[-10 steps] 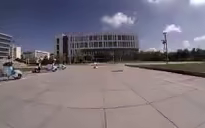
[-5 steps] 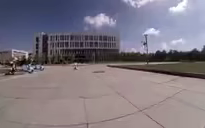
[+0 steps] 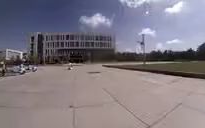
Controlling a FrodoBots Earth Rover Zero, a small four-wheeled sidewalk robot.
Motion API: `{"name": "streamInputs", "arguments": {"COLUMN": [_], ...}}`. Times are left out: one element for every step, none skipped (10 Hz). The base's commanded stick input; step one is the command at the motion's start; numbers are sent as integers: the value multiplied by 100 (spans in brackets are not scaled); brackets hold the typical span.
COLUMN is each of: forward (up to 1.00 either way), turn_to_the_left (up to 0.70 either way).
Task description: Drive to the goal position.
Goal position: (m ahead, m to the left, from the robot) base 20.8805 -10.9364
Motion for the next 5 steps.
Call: {"name": "streamInputs", "arguments": {"forward": [70, 70, 70, 70, 70], "turn_to_the_left": [0, 0, 0, 0, 0]}}
